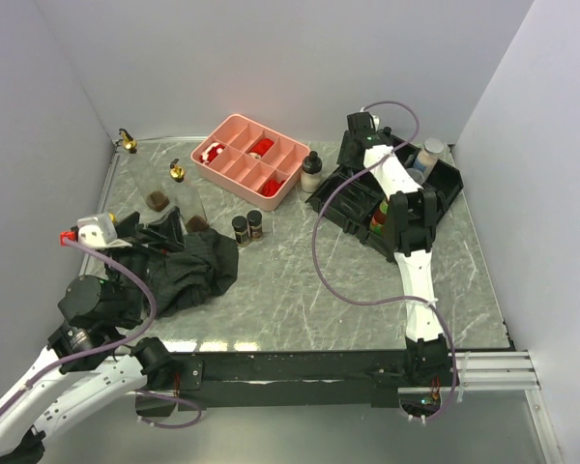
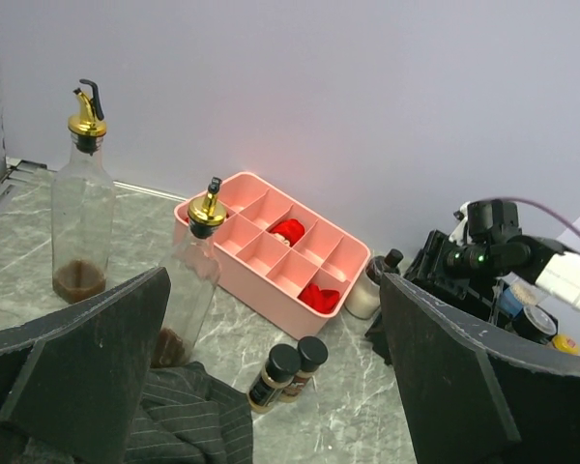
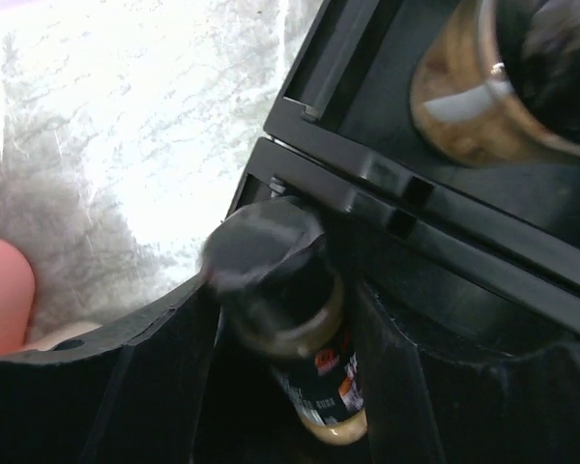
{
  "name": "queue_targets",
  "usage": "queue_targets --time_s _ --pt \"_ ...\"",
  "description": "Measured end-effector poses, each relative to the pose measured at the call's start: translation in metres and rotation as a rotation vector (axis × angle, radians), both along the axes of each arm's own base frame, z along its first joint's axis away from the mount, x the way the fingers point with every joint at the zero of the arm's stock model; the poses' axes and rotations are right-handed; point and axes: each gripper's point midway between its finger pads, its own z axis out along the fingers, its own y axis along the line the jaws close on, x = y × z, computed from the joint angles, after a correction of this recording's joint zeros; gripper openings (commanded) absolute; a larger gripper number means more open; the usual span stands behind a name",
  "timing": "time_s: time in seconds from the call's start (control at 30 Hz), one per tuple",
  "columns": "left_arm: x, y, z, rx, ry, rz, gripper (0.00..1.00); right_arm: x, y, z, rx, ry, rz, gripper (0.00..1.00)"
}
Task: Organize the condiment bottles
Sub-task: Pick up the bottle from the storage box, then place the bottle in the storage box.
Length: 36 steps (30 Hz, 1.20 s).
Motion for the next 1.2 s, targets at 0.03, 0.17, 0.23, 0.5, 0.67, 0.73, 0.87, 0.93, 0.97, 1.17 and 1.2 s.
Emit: queue_targets --time_s 0.03,0.17,0.23,0.5,0.67,0.73,0.87,0.93,0.97,1.17,1.2 --pt "0.0 0.001 0.001 -0.002 -0.002 0.002 0.96 0.0 0.0 -0.002 0.005 0.001 -0.004 0.49" --pt "-0.001 0.004 0.002 -0.008 -0.007 0.011 0.96 0.006 0.002 0.002 0.014 -0.037 -0.006 0.37" --pt "-0.001 0.005 0.002 -0.009 -0.007 0.015 0.96 0.005 0.002 -0.003 0.013 -0.044 -0.007 0.35" --pt "0.0 0.006 0.002 -0.009 -0.008 0.018 0.96 0.002 -0.001 0.007 -0.028 -0.095 0.03 0.28" --pt "0.0 0.003 0.003 -0.006 -0.011 0.006 0.96 -0.004 -0.005 0.041 -0.084 -0.151 0.051 0.23" --pt "0.0 0.0 0.003 -0.001 -0.012 -0.008 0.96 -0.005 -0.005 0.066 -0.086 -0.195 0.057 0.21" --pt "0.004 -0.011 -0.001 0.022 0.002 -0.045 0.96 -0.009 -0.004 0.136 -0.059 -0.317 0.064 0.17" --pt "0.005 -0.02 0.0 0.039 0.012 -0.08 0.97 -0.018 -0.003 0.17 -0.035 -0.37 0.07 0.15" --pt "0.006 -0.026 0.002 0.042 0.015 -0.107 0.97 -0.025 -0.002 0.187 -0.021 -0.396 0.074 0.12" --pt "0.005 -0.061 0.031 0.045 -0.004 -0.261 0.97 -0.115 0.024 0.267 0.184 -0.528 0.189 0.12" --pt "0.006 -0.069 0.036 0.049 -0.007 -0.294 0.97 -0.139 0.037 0.275 0.243 -0.547 0.237 0.12"
